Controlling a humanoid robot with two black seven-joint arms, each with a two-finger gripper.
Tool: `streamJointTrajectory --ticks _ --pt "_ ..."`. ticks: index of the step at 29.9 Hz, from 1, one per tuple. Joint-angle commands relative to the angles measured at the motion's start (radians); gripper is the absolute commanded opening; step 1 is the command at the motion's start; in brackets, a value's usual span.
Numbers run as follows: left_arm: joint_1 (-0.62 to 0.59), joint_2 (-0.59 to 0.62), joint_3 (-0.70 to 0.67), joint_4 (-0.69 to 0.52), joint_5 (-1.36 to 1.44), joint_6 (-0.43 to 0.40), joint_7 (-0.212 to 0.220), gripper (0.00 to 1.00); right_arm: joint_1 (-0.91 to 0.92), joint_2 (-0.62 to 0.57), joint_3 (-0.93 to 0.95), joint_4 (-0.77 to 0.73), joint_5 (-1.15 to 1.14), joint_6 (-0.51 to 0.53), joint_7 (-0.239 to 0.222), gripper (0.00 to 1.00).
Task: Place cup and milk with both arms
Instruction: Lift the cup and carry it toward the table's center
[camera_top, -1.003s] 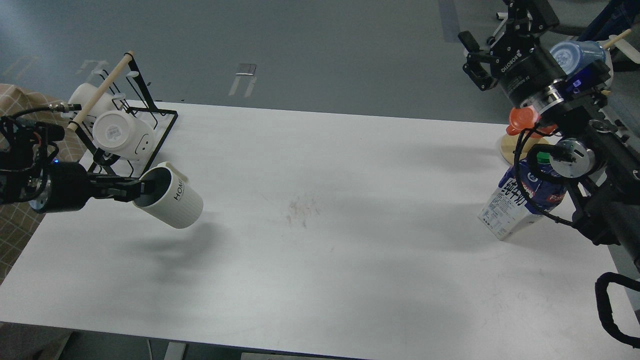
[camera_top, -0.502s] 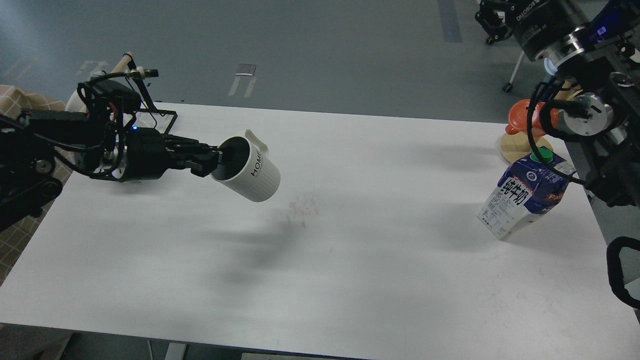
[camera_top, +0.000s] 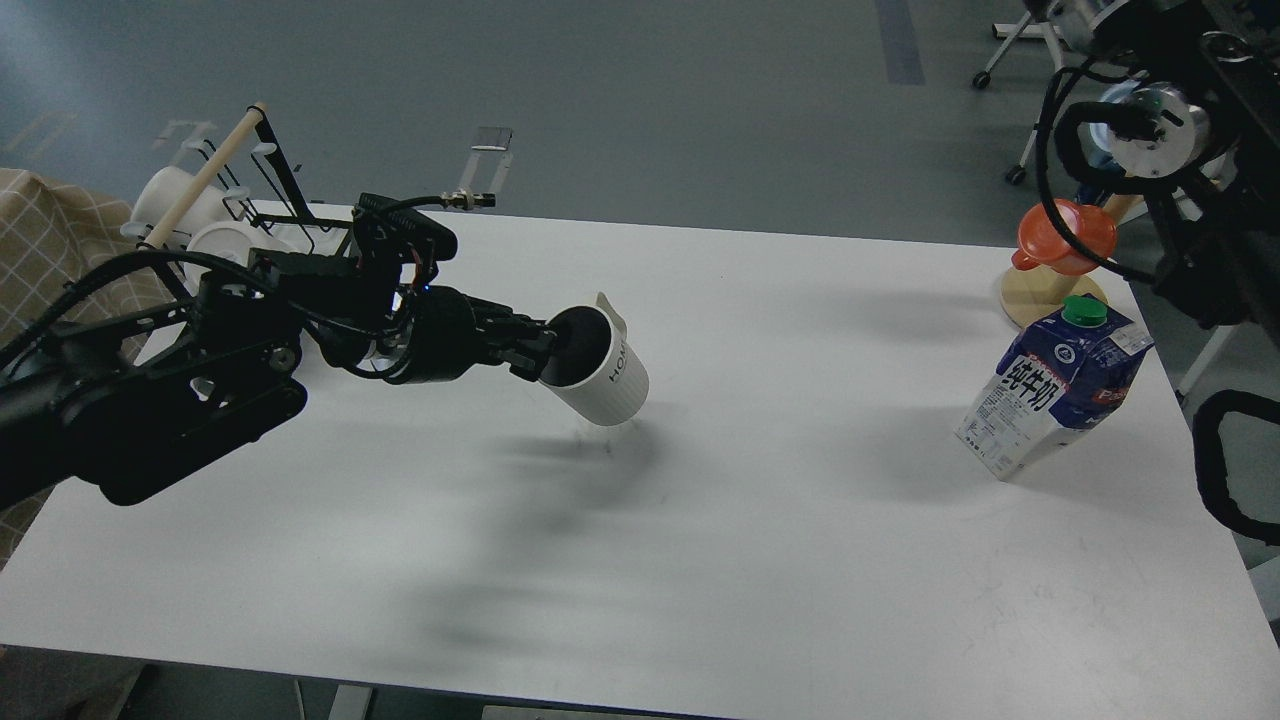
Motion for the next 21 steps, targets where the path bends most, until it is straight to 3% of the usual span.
streamJointTrajectory --ticks 1,6,13,21 --pt "-0.025 -0.035 0.049 0.02 0.007 0.0 0.004 0.0 0.001 0.022 -0.004 -0.011 -0.001 0.0 0.002 1.0" --pt "-0.046 -0.054 0.078 0.031 0.007 0.0 0.019 0.0 -0.002 0.03 -0.005 -0.015 -0.001 -0.001 0.002 1.0" --pt "-0.16 -0.057 0.25 0.04 0.007 0.0 0.021 0.0 -0.001 0.033 -0.004 -0.012 0.002 0.0 0.003 1.0" --pt "-0.171 -0.095 0.27 0.043 0.007 0.0 0.029 0.0 -0.013 0.034 -0.005 -0.009 0.002 0.0 0.003 1.0"
